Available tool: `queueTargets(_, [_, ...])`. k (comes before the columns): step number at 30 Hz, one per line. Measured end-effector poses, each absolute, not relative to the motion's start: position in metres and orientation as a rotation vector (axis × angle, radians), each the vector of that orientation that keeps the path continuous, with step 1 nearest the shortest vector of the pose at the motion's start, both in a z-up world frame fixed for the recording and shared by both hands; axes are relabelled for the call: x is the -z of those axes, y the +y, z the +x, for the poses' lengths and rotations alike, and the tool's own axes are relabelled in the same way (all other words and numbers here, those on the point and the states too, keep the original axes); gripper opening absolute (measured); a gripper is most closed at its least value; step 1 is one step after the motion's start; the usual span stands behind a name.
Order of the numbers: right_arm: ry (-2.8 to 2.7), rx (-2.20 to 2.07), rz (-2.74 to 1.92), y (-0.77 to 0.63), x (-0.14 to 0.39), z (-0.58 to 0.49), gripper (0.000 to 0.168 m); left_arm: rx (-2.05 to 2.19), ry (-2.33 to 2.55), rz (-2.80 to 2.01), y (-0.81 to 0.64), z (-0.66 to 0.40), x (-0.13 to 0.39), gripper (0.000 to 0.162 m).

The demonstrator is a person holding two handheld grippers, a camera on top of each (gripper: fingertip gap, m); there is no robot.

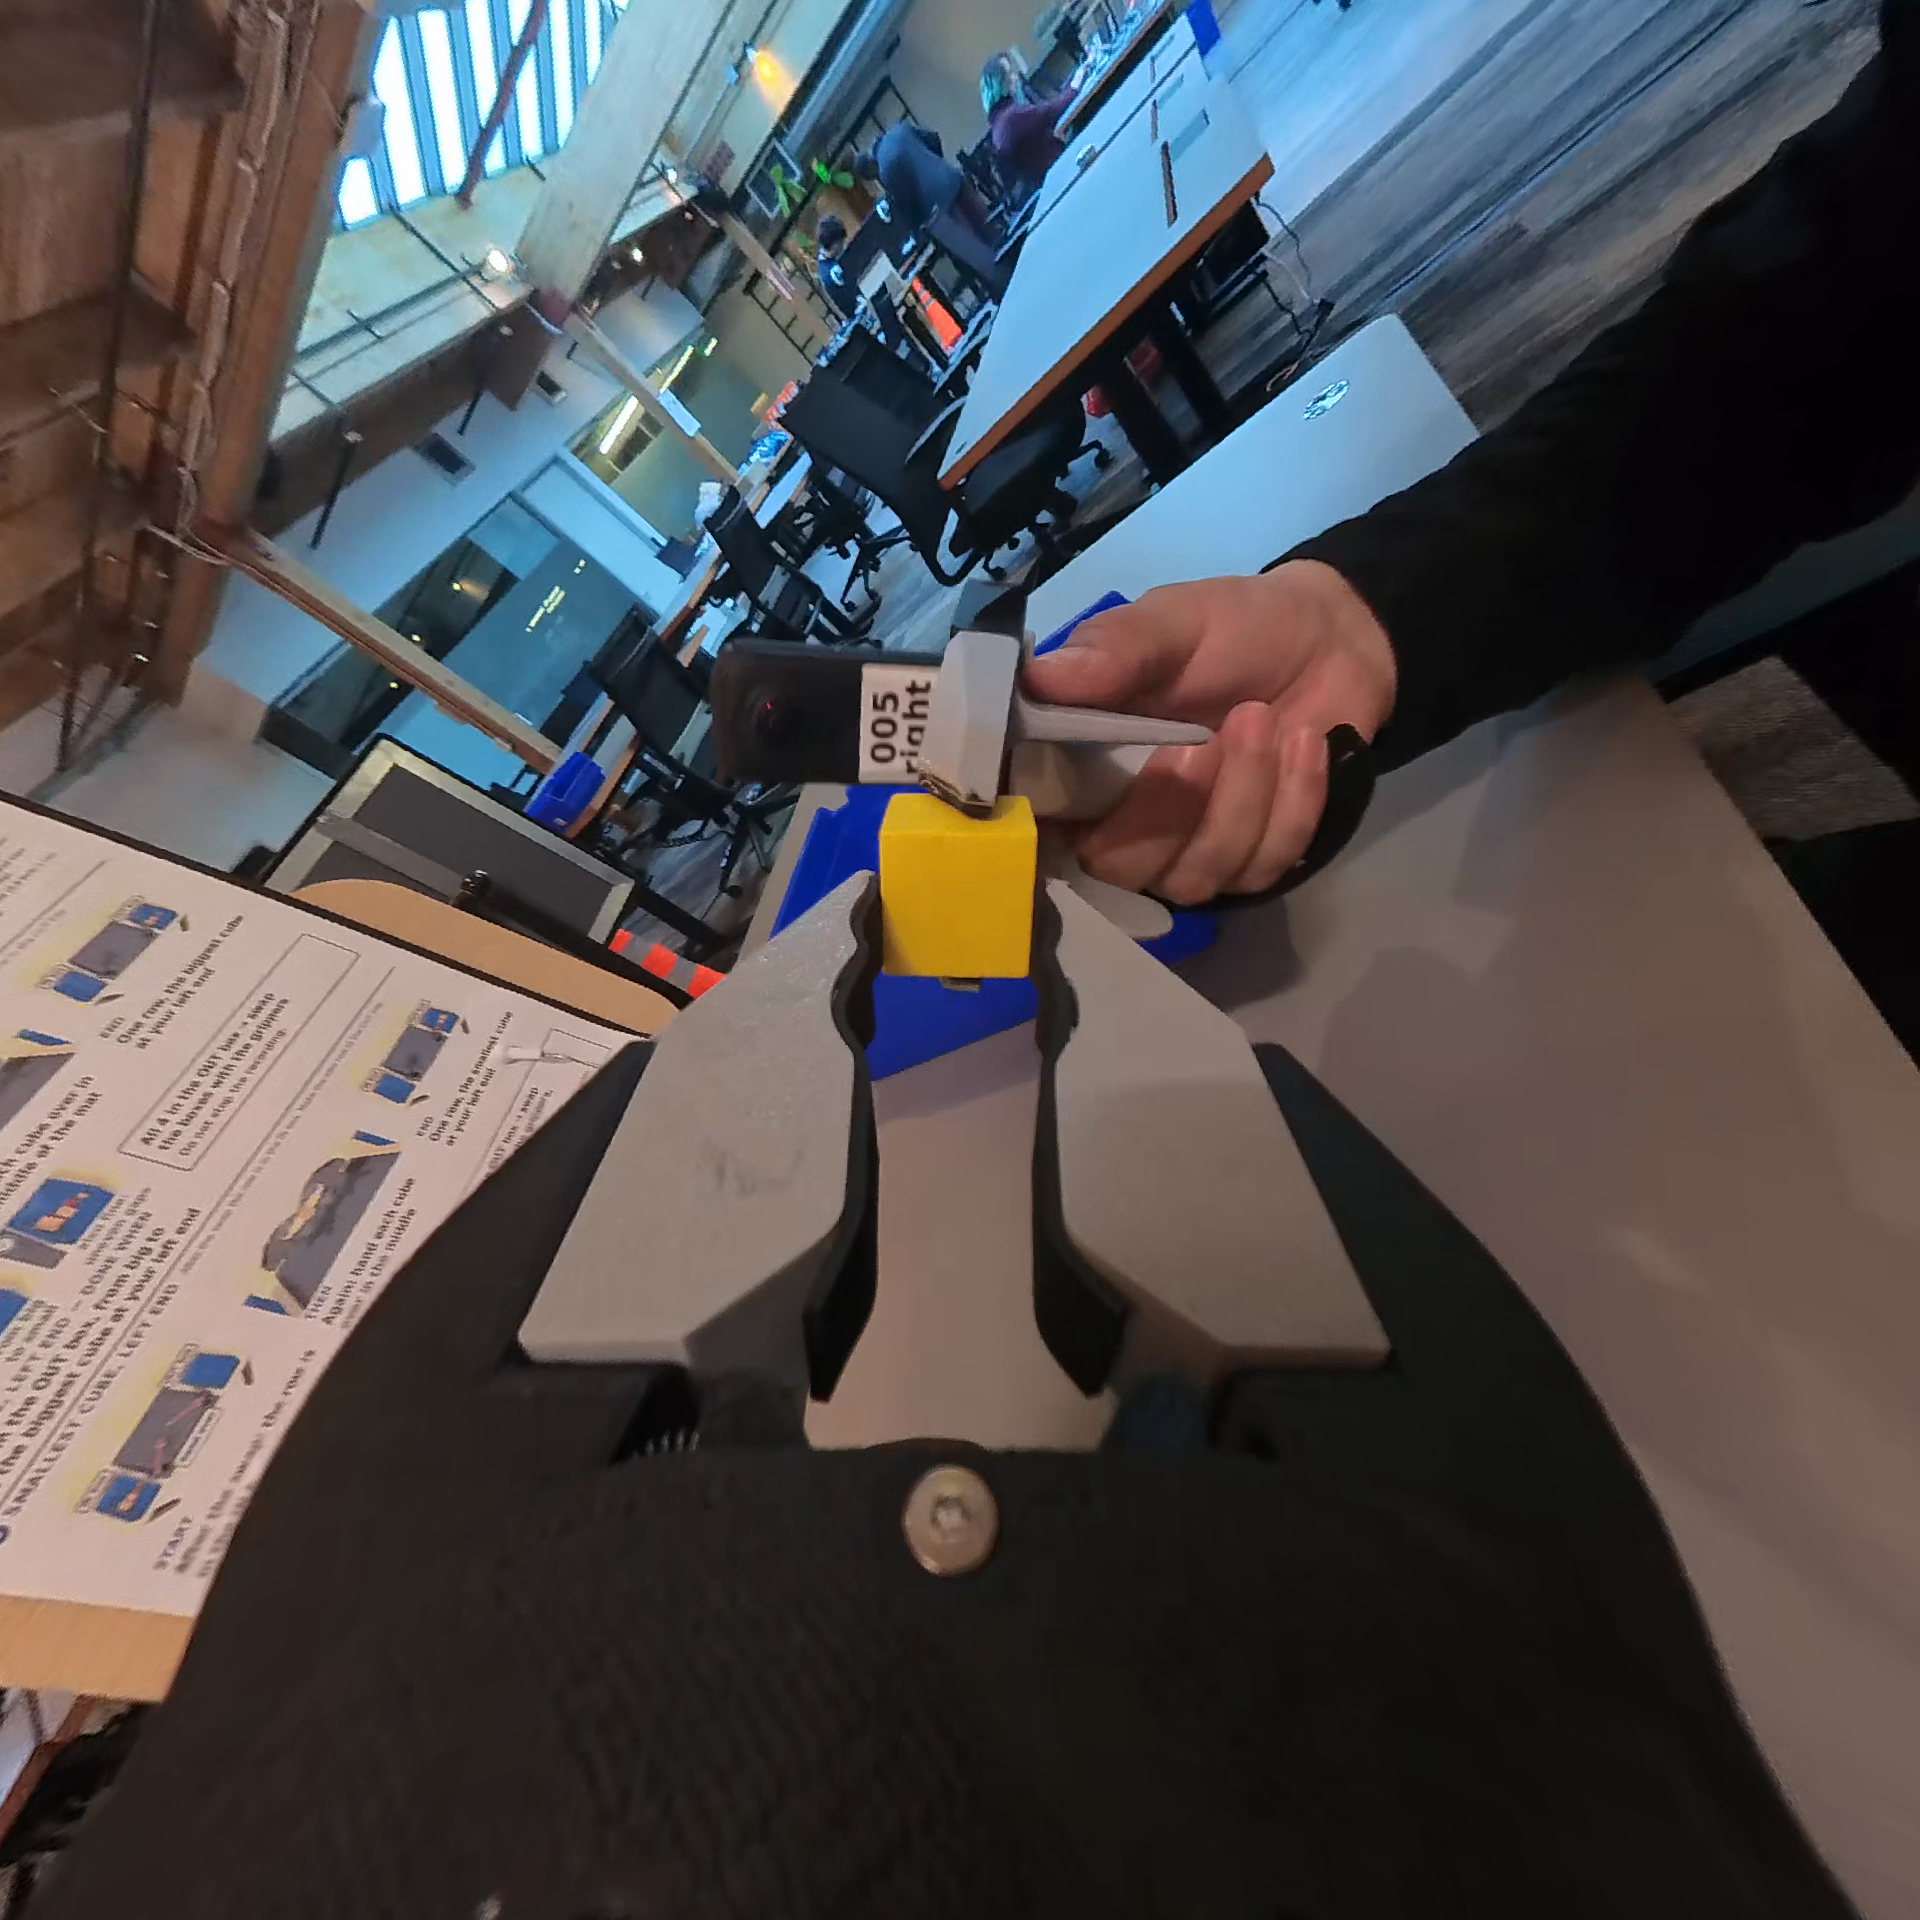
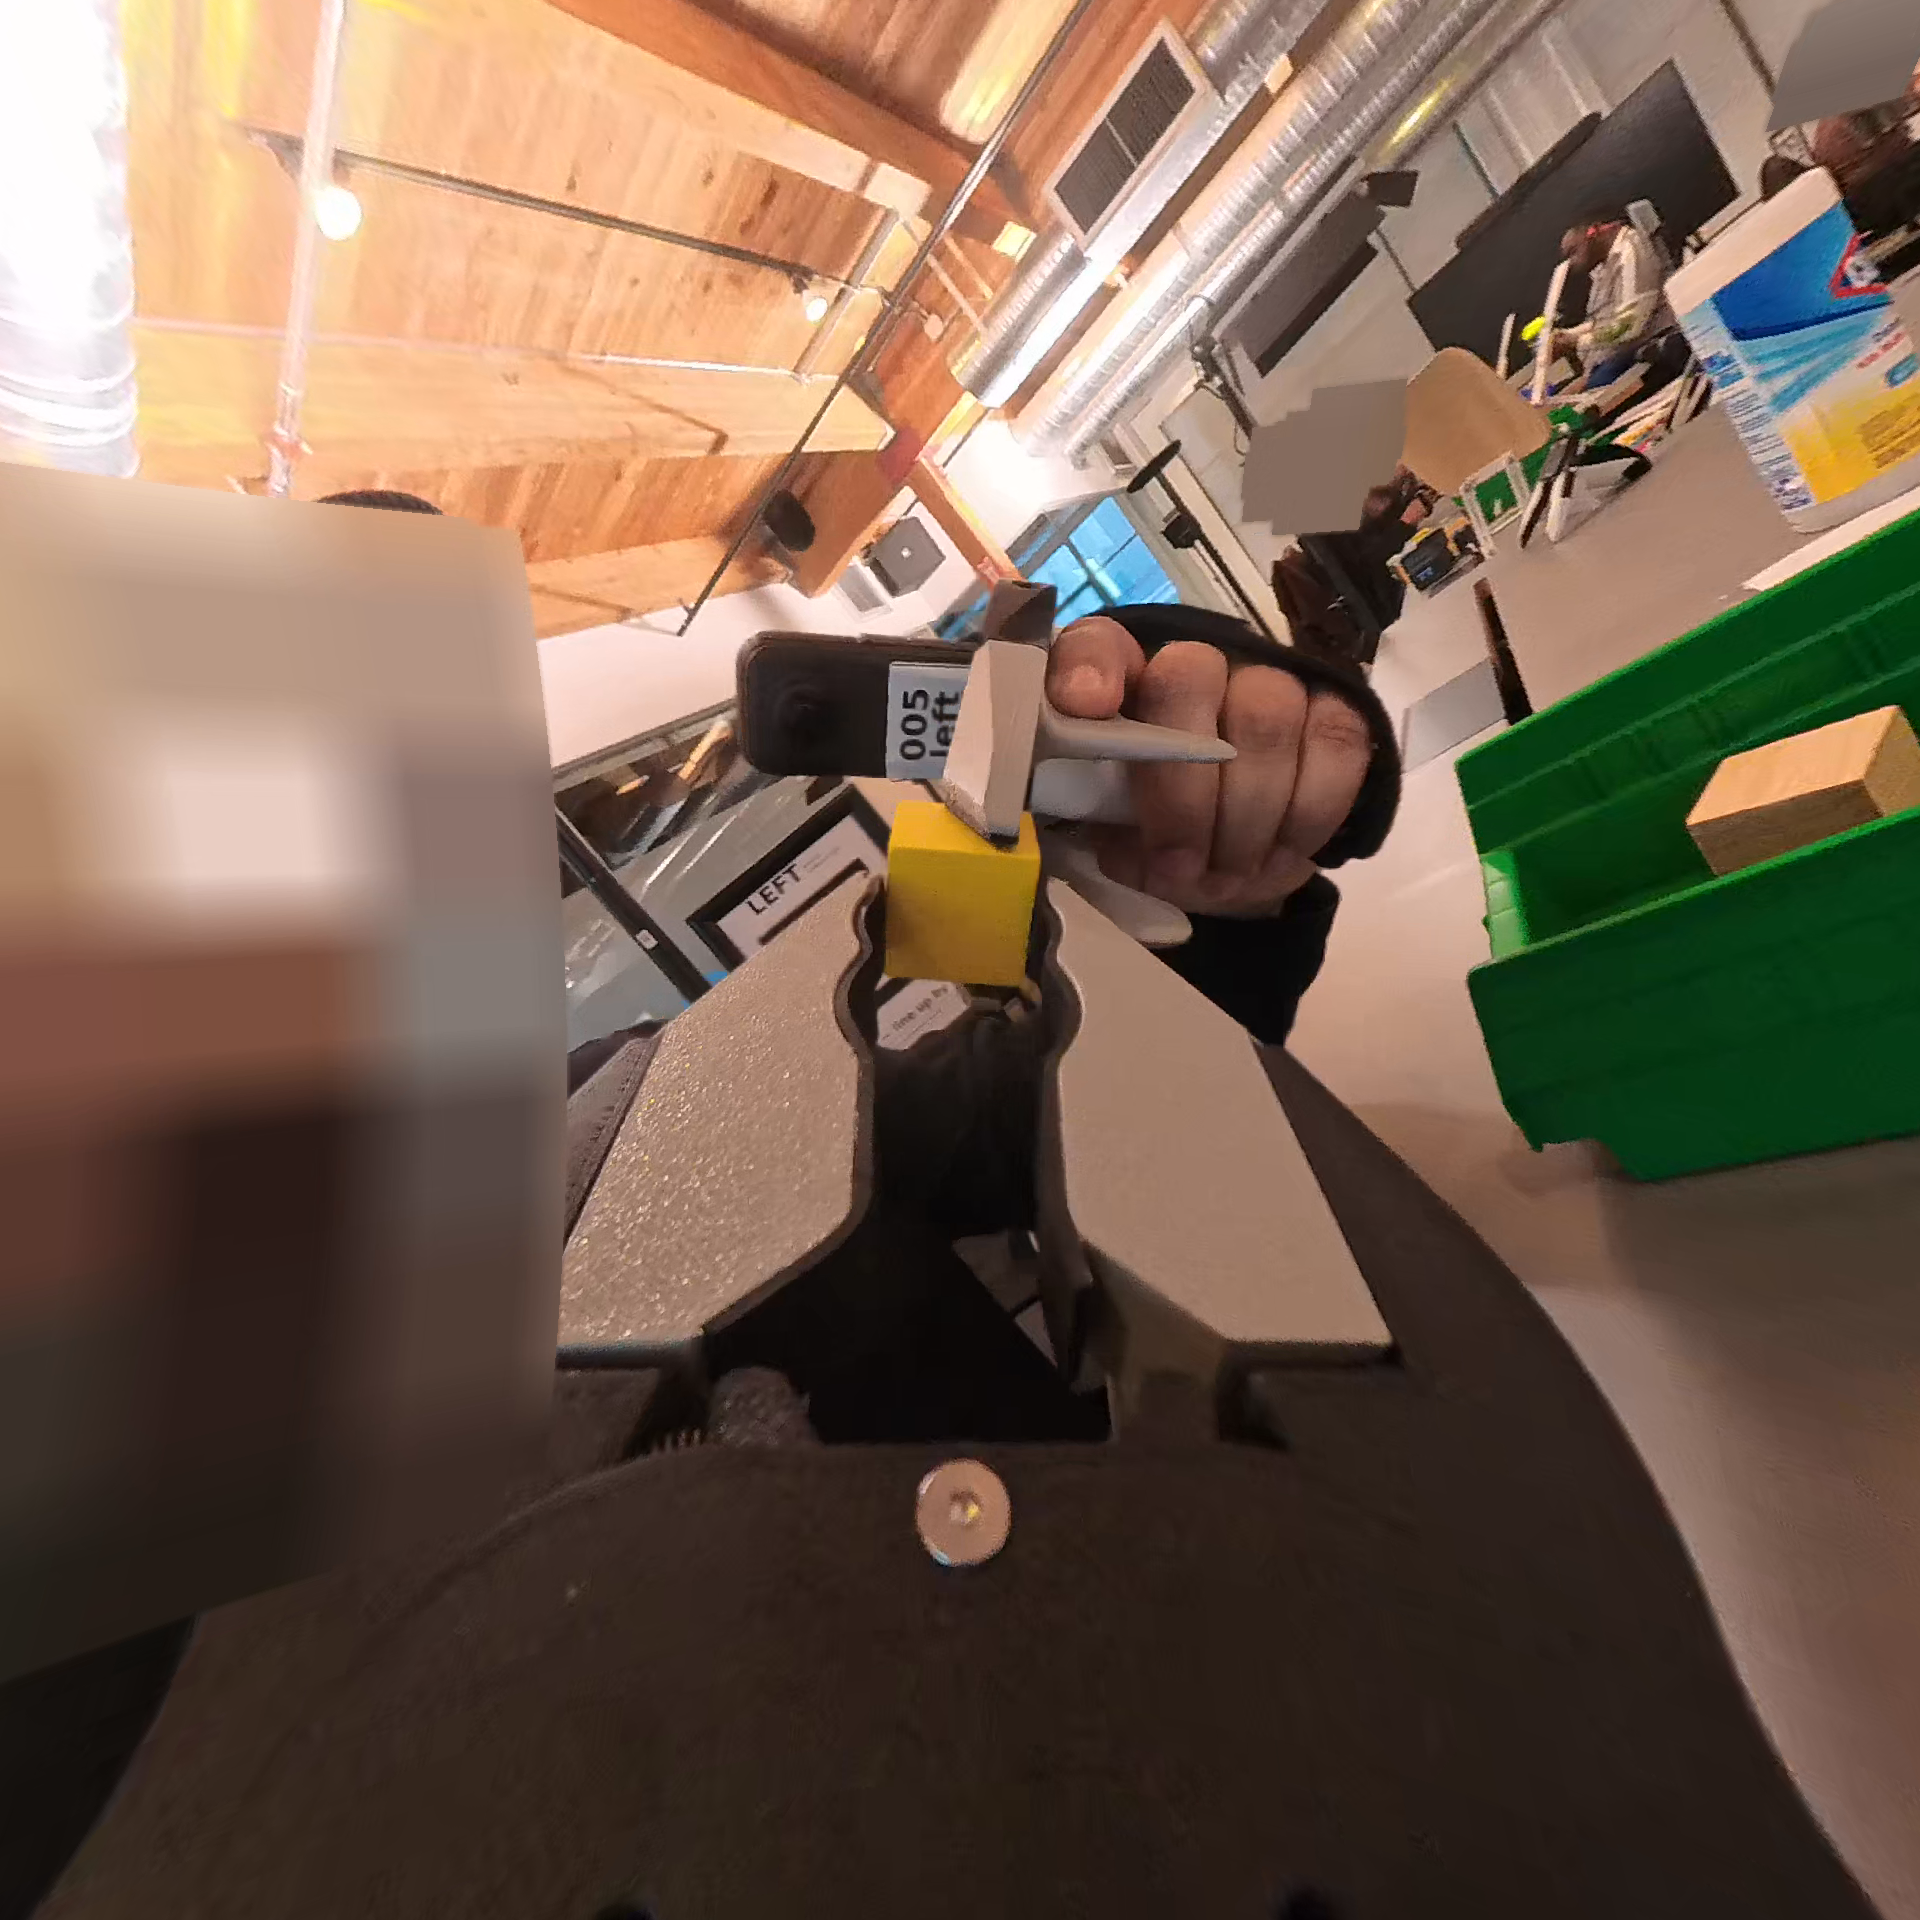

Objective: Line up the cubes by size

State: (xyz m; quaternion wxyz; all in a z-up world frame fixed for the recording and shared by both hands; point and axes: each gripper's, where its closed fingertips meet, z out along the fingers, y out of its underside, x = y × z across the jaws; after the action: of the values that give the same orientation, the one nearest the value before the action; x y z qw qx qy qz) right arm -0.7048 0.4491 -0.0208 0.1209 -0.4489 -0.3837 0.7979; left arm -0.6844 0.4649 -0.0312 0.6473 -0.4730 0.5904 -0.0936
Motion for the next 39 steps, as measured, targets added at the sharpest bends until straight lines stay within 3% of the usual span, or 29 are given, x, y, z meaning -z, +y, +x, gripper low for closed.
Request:
queueTargets(1, [-1.114, -2.308, -1.331, 0.450, 0.022, -0.705, 0.025, 0.215, 1.343, -1.078, 0.466, -0.684, 0.033, 0.026])
queueTargets(8, [-1.071, -2.029, -1.549, 0.476, 0.027, -0.683, 0.025, 0.262, 1.228, -1.233, 0.484, -0.691, 0.044, 0.027])
queueTargets(11, [-1.053, -1.689, -1.721, 0.514, 0.031, -0.638, 0.025, 0.249, 1.076, -1.358, 0.503, -0.702, 0.049, 0.027])
queueTargets(13, [-1.038, -1.311, -1.887, 0.553, 0.048, -0.595, 0.025, 0.233, 1.024, -1.521, 0.518, -0.704, 0.072, 0.012])
queueTargets(16, [-0.965, -0.779, -2.125, 0.600, 0.080, -0.521, 0.025, 0.176, 1.032, -1.710, 0.530, -0.696, 0.115, 0.017])
queueTargets(23, [-0.833, -0.325, -2.475, 0.621, 0.159, -0.447, 0.025, 0.226, 1.076, -1.748, 0.526, -0.670, 0.149, 0.016])
queueTargets(31, [-0.720, -0.159, -2.701, 0.632, 0.211, -0.421, 0.026, 0.102, 1.158, -1.843, 0.530, -0.674, 0.188, 0.017])
queueTargets(39, [-0.687, -0.115, -2.753, 0.632, 0.229, -0.418, 0.026, 0.178, 1.171, -1.856, 0.524, -0.667, 0.190, 0.019])
